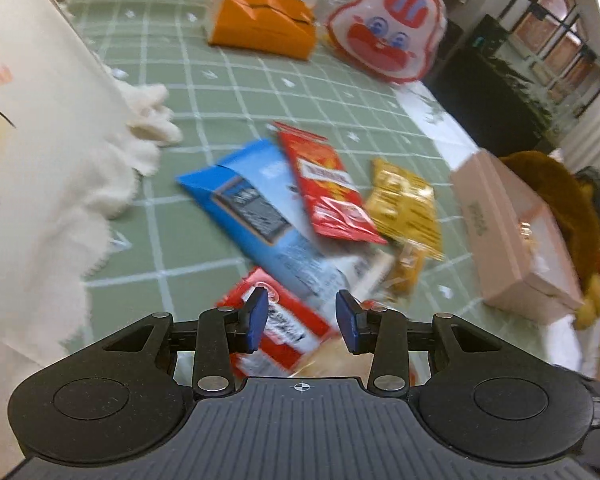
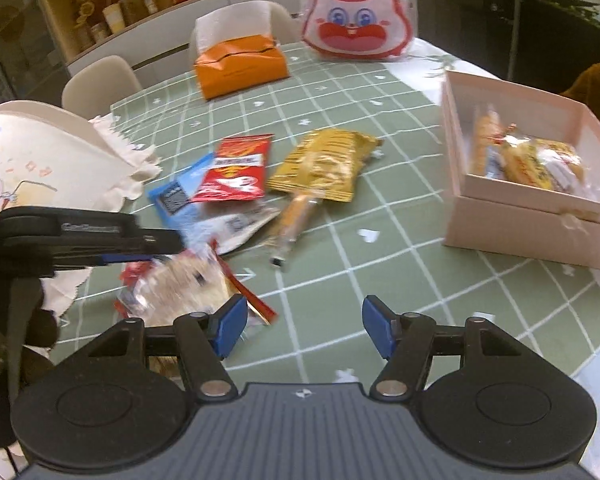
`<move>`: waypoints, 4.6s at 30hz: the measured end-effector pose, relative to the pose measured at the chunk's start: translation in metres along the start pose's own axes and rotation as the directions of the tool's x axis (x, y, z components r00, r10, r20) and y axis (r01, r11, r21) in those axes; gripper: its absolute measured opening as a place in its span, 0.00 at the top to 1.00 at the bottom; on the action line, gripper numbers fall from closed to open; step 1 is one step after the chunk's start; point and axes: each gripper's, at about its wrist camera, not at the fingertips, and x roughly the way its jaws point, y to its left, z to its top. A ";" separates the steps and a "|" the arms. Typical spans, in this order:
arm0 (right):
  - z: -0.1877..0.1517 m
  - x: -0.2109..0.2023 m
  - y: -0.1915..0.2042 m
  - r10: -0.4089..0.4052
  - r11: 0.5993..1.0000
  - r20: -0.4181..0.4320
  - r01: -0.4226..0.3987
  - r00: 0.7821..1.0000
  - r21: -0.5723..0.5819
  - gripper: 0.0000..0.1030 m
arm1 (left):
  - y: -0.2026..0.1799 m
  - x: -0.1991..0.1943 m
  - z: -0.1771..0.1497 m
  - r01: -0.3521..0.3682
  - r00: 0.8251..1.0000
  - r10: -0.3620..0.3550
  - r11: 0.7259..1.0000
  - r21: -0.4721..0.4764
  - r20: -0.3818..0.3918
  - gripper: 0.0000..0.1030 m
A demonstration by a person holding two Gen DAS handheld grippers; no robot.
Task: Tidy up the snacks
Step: 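Grasp the red wrapper with the left gripper while the right reaches the clear bread pack, then lift the red wrapper with the left gripper while the right grasps the clear bread pack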
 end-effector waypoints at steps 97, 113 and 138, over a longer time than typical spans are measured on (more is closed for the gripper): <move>-0.027 -0.013 -0.077 -0.287 0.957 0.051 0.284 0.956 0.066 0.29 | -0.085 0.005 -0.063 0.172 0.976 -0.087 0.872 0.458 -0.200 0.62; -0.044 -0.037 -0.078 -0.239 0.970 0.060 0.234 0.969 0.070 0.29 | -0.099 0.006 -0.068 0.157 0.973 -0.043 0.845 0.511 -0.227 0.62; -0.062 -0.020 -0.029 -0.174 0.971 0.033 0.177 0.984 -0.158 0.29 | -0.091 0.011 -0.053 0.106 0.986 -0.044 0.911 0.398 -0.163 0.62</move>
